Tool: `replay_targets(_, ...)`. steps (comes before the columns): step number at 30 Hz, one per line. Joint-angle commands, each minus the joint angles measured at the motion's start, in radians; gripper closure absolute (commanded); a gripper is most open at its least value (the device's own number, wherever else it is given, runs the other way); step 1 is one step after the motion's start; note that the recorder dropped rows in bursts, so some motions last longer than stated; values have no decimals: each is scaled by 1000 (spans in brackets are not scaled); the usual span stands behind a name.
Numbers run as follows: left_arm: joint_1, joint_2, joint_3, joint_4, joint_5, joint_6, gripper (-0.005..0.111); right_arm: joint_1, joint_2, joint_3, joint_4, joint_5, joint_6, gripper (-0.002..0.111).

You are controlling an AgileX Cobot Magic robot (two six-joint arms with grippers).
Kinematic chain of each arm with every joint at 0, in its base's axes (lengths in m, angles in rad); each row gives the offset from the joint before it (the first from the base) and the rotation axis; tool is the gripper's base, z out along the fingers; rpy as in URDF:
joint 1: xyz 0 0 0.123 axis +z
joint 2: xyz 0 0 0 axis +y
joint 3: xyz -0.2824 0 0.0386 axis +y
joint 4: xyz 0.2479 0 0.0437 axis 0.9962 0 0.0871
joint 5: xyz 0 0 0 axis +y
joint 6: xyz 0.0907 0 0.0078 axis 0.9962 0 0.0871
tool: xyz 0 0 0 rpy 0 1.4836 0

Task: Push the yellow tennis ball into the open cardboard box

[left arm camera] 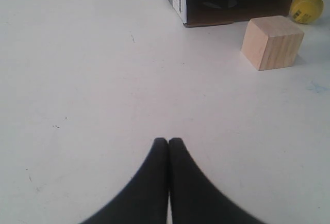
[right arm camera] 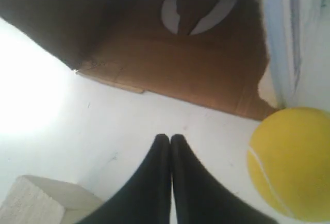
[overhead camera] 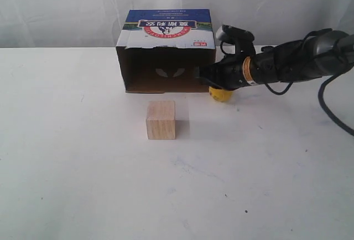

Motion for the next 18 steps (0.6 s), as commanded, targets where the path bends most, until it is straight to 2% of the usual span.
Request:
replay_targets(1, -4, -5, 3, -11, 3, 0, 107, -4, -53, 0, -20, 191, 116, 108)
replay_targets(11, -4, -5, 3, -11, 3, 0, 107, -4, 5, -6, -43, 374, 131, 108)
replay_targets(18, -4, -5, 3, -11, 3, 0, 107, -4, 64, -30, -43, 267, 98, 108)
